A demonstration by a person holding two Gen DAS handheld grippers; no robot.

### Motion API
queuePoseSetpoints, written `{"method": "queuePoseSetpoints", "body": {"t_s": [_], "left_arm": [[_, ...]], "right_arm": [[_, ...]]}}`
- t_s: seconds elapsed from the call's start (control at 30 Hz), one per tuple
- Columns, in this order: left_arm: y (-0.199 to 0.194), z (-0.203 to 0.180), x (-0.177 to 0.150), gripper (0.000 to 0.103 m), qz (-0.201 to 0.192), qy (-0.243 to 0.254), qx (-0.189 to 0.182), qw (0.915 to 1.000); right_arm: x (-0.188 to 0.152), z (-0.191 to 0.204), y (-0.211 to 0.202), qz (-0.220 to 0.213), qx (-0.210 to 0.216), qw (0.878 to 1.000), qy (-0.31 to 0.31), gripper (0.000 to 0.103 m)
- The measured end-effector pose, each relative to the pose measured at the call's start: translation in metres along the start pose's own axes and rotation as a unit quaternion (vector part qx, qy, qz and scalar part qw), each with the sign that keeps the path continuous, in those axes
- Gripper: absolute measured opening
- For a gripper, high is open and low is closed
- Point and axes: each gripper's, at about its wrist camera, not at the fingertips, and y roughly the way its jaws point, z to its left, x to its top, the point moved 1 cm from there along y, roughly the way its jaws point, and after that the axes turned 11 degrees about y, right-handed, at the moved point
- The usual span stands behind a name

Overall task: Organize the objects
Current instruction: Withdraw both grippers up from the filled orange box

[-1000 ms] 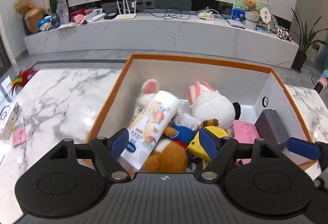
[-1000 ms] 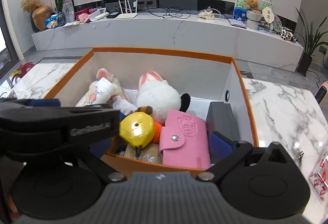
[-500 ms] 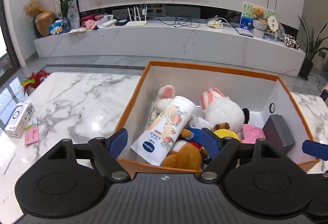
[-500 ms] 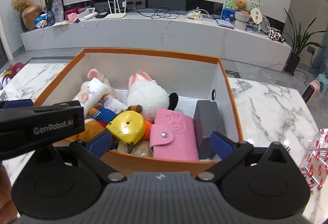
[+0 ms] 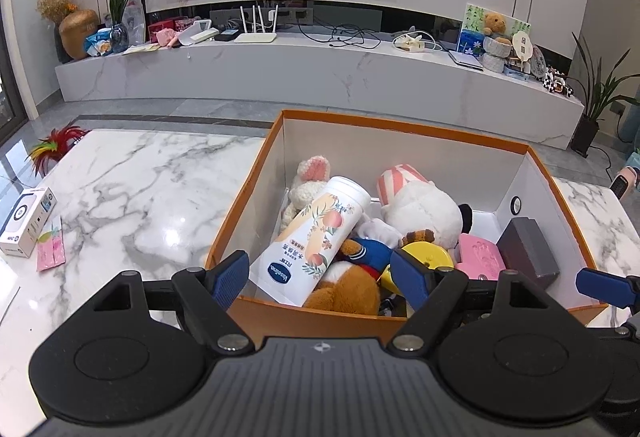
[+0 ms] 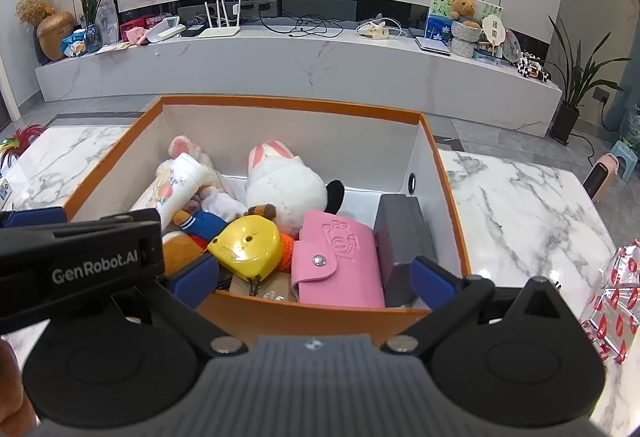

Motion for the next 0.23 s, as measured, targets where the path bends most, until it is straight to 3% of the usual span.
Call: {"method": "queuePoseSetpoints", "body": {"t_s": [0.23], "left_arm": [[0.0005,0.0000,-0.0015,0.092,-0.003,0.001,0.000,1.0000]], "right_arm": [[-0.0001,0.0005,0.0005,0.000,0.000,1.000,-0.001,0.102]]}}
